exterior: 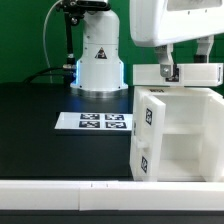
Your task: Assemble cabinet
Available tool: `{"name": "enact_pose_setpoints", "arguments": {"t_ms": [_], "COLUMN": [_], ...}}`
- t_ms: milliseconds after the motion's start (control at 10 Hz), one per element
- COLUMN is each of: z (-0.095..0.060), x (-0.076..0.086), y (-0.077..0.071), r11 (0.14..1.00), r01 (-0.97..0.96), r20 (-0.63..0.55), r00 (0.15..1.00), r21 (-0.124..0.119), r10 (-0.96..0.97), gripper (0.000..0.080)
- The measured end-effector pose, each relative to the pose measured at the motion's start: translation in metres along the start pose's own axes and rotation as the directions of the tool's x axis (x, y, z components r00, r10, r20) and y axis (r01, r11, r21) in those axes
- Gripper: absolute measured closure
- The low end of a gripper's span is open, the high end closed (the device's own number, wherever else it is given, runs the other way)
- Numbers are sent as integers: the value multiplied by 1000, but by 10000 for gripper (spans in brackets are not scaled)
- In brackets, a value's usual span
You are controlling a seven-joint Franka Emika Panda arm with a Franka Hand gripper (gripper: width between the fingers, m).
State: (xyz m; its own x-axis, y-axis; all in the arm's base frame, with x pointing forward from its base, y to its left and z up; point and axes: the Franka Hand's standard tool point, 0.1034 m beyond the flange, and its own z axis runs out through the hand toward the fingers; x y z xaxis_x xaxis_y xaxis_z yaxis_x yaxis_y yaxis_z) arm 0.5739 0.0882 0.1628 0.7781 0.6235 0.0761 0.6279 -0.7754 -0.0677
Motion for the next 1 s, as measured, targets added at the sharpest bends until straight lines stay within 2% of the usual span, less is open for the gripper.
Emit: {"name": "enact_pose_setpoints", "arguments": {"t_ms": [100, 400, 600, 700, 800, 900, 1000], "z": [0, 0, 0, 0, 0, 0, 0], "x": [0, -1, -1, -1, -1, -1, -1], "y": [1, 2, 7, 8, 8, 9, 9], "r11": [998, 968, 870, 754, 693, 675, 608], "r01": [-66, -250, -493, -656, -721, -738, -794], "r20": [0, -1, -22, -50, -62, -62, -62], "r00": [998, 968, 870, 753, 691, 673, 605], "r21": [-1, -1, -4, 6, 12, 15, 21], "r10": [66, 250, 493, 656, 720, 737, 793], "gripper": [247, 247, 247, 247, 246, 246, 246]}}
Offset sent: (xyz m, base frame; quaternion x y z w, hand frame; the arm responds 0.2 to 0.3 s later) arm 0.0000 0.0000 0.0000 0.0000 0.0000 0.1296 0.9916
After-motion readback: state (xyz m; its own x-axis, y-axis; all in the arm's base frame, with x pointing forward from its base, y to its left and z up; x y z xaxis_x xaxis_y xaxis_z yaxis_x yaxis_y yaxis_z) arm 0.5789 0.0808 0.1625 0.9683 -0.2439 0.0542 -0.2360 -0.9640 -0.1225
